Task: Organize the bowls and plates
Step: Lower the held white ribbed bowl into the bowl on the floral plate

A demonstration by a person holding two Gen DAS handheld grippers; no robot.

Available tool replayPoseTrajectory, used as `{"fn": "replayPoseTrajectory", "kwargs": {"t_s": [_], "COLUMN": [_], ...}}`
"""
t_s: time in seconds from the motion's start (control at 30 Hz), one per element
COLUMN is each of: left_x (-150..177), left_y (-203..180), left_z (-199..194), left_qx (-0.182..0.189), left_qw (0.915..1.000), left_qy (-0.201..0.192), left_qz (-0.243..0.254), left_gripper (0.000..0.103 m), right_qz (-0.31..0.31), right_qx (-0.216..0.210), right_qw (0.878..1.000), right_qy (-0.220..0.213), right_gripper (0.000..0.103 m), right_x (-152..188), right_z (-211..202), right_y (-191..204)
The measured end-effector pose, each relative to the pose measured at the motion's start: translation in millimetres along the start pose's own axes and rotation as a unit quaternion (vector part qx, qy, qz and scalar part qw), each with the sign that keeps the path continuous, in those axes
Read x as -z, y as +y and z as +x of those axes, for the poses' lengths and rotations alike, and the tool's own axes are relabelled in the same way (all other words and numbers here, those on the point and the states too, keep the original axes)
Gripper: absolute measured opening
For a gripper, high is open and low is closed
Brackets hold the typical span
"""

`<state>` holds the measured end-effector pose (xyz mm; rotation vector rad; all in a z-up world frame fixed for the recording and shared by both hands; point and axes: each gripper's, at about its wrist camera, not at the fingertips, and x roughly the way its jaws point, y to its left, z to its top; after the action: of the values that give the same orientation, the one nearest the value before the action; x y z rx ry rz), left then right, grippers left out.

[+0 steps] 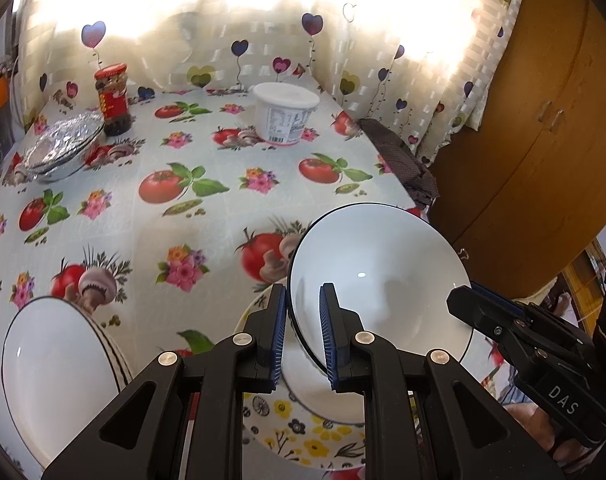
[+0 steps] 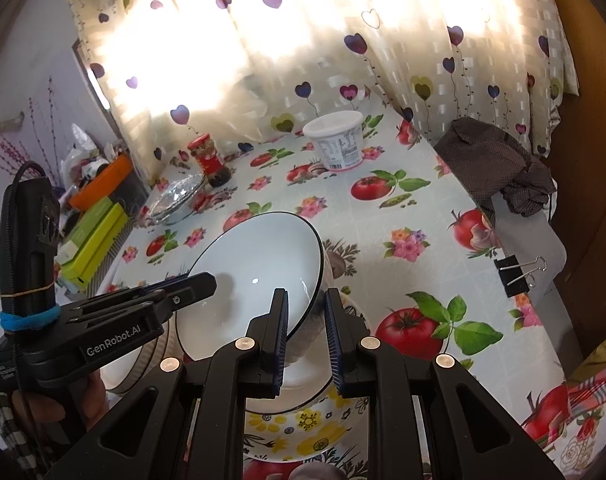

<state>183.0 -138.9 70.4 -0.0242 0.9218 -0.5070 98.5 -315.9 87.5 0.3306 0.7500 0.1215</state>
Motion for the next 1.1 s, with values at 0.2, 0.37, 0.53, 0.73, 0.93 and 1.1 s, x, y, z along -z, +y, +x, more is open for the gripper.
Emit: {"fn": "replayPoseTrajectory", "kwargs": {"t_s": [0.2,0.37,0.53,0.73,0.93,1.1], "left_x": [11,16,20,22,24,25], "left_y": [6,8,9,7,5,4], "left_z": [2,2,4,6,8,11], "left_qx": [-0.002,-0.002,-0.003,-0.004,-0.004,-0.005], "left_qw": [1.0000,0.9999,0.9999,0.9999,0.9998,0.9998], "left_qy": [0.007,0.009,0.013,0.013,0.017,0.021], "left_qz": [-0.005,-0.008,-0.010,-0.007,-0.004,-0.004], "left_gripper": [0.017,0.016,0.016,0.017,0.017,0.017], "right_qz": [0.004,0.005,0.008,0.013,0.017,0.020], "right_qx": [-0.003,-0.003,-0.003,0.000,0.002,0.002], "right_qw": [1.000,1.000,1.000,1.000,1.000,0.999], "right_qy": [0.009,0.013,0.016,0.020,0.024,0.028], "right_gripper": [0.018,0.018,0.018,0.018,0.018,0.018], "right_x": [11,16,20,23,26,28], "right_z": [5,7,10,13,14,16], "right_y": [0,0,0,-4,-8,-11]}}
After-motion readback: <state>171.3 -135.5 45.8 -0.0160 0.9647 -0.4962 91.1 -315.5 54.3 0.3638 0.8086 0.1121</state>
